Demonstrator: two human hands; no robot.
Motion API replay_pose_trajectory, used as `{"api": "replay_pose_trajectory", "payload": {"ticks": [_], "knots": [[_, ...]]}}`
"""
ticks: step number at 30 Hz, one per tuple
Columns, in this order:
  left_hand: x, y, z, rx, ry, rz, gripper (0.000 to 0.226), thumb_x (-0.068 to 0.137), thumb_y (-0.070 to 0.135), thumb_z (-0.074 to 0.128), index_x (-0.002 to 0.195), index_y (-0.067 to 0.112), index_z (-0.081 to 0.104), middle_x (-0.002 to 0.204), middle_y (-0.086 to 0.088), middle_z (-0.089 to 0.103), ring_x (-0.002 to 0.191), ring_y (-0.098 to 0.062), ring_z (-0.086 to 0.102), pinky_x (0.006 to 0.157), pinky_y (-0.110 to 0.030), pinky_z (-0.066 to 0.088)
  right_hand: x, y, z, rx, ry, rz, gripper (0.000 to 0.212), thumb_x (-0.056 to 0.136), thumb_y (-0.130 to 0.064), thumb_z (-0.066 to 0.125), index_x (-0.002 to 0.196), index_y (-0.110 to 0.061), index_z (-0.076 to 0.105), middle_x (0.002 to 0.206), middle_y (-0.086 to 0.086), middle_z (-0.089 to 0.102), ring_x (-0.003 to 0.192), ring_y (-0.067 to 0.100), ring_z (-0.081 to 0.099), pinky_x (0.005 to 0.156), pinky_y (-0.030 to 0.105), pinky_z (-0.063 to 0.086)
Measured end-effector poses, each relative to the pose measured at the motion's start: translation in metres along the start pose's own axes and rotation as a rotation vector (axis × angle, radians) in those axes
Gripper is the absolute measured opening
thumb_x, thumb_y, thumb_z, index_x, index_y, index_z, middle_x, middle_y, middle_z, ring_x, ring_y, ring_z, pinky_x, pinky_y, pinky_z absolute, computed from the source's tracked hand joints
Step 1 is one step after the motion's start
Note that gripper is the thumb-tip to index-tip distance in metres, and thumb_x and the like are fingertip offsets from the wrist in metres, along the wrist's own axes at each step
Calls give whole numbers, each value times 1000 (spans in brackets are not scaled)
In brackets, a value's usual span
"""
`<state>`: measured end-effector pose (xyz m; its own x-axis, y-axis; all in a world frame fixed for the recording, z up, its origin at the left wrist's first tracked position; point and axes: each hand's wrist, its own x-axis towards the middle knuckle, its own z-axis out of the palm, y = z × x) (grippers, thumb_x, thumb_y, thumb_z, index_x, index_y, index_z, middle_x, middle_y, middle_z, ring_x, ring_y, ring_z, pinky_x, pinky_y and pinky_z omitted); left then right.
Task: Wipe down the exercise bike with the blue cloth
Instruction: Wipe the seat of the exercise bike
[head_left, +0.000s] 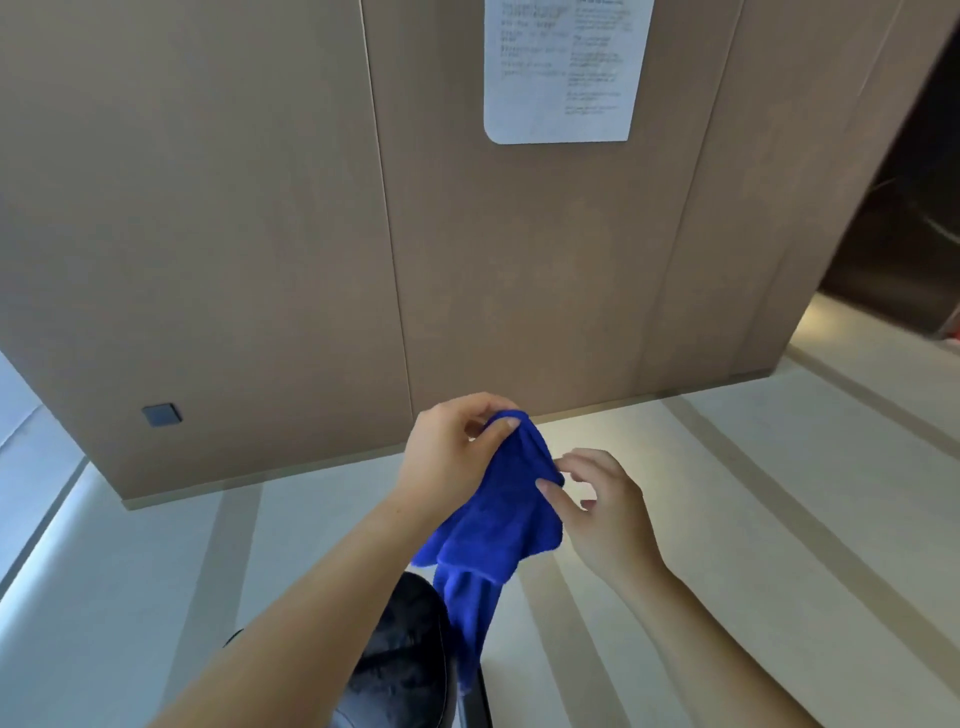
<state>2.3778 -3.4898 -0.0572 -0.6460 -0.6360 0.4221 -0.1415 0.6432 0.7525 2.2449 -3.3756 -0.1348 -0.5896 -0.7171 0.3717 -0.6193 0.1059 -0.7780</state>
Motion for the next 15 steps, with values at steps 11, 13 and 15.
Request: {"api": "replay_pose_trajectory", "payload": {"ticks": [11,13,15], "knots": [[54,-17,33,89,-5,-76,15,89,26,59,85,35,70,82,19,67,72,-1,60,68,-17,49,62,28,-15,195,-172,6,36,81,-16,67,110,-36,57,102,-27,61,96,-2,56,75,19,50],[60,-16,39,87,-21,-88,13,88,27,60,85,34,70,82,18,67,71,0,59,68,-16,48,73,32,-12,232,-300,-13,49,77,-23,72,119,-39,53,110,-27,58,102,-3,54,80,18,49],[66,-15,44,99,-30,-89,12,87,27,62,83,34,71,80,21,66,71,2,59,68,-13,46,88,35,-10,228,-332,-55,36,78,-27,71,107,-43,56,100,-26,61,94,-2,57,75,15,46]]}}
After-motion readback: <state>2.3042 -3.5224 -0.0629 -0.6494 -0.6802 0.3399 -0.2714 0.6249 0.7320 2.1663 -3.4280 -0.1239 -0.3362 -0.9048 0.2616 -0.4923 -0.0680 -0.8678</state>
